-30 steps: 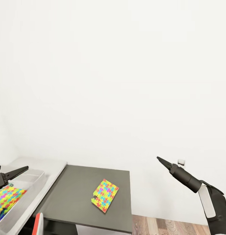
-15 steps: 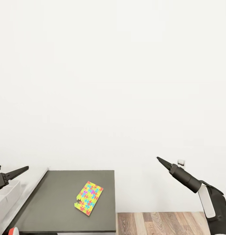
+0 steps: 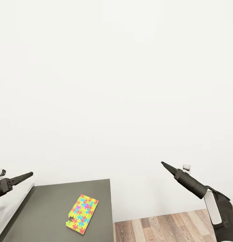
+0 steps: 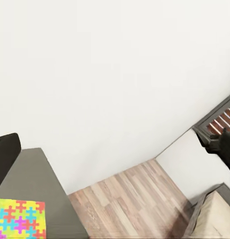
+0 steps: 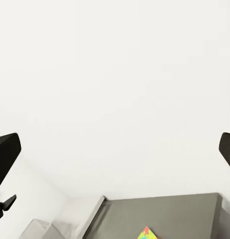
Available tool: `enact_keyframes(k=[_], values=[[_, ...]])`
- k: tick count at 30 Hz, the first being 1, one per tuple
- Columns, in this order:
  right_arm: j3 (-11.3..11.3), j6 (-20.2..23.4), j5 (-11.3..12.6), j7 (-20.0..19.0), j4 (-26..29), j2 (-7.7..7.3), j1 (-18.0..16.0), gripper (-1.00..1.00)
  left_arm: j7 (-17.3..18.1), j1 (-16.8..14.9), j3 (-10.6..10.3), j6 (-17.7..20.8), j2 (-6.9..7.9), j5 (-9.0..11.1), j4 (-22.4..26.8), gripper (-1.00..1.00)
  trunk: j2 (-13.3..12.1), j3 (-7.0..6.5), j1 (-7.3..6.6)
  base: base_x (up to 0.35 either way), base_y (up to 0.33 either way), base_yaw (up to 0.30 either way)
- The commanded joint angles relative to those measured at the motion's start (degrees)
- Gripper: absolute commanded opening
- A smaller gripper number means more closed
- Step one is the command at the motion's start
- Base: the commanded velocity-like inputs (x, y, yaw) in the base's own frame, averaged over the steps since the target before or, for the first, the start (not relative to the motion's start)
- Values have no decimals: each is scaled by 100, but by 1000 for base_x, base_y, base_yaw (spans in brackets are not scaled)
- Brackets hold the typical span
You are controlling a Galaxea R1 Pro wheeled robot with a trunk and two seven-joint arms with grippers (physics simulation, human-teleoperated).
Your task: Put all the toys in the child's room - the three board games (two on the bed and one on the table), the two jigsaw puzzles on the table, and the tennis ball on the table - inside the toy box on the table in the child's room.
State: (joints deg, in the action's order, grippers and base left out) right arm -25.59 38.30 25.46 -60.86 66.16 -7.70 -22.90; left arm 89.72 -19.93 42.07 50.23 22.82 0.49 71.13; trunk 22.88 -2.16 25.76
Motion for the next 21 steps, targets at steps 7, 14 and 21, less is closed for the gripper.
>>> enact_keyframes(k=[7, 14, 21], values=[[-2, 37, 19, 2, 2, 9, -2, 100, 28, -2, -445, 66, 3, -79, -26, 100, 4, 2, 2, 8, 3, -15], [0, 37, 8, 58, 2, 20, -1, 100, -83, -16, -460, 100, -2, -392, -36, 100, 4, 2, 2, 0, 0, -1], [4, 57, 24, 439, -1, 22, -4, 100, -751, -87, -532, 173, -17, -600, -62, 100, 4, 9, 2, 0, 0, 0]])
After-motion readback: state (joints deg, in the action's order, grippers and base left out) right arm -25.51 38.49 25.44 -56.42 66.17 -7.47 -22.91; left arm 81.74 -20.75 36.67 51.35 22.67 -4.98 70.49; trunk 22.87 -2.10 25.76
